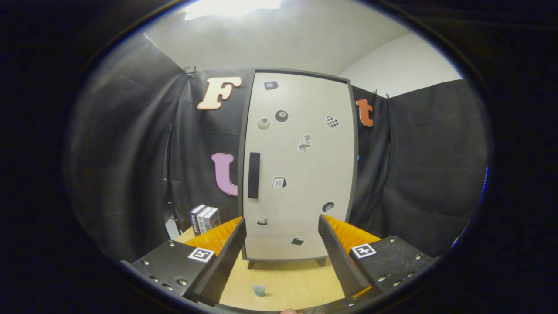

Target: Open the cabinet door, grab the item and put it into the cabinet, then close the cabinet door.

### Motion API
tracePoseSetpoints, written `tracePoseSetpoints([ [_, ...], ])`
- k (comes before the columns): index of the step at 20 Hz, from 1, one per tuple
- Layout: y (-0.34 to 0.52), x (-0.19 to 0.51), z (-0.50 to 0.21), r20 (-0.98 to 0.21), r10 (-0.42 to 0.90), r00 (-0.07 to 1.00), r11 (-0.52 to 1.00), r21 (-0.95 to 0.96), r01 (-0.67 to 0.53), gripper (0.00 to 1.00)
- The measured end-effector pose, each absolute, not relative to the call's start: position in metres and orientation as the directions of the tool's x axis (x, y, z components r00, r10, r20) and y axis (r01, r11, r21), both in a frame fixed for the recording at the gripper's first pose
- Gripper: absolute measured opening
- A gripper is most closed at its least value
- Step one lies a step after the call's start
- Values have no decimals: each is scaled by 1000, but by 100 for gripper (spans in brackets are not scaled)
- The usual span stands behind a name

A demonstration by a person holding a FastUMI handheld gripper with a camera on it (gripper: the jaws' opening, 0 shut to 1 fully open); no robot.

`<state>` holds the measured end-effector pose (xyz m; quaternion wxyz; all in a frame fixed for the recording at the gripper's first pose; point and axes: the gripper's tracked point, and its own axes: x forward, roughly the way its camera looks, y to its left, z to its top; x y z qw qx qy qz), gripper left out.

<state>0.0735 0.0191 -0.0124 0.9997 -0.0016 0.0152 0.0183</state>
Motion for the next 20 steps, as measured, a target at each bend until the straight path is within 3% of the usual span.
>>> tracePoseSetpoints([
  [19, 114, 304, -17, -68, 130, 989, 990, 59, -126, 98],
  [20, 116, 310, -15, -64, 131, 989, 989, 73, -126, 92],
])
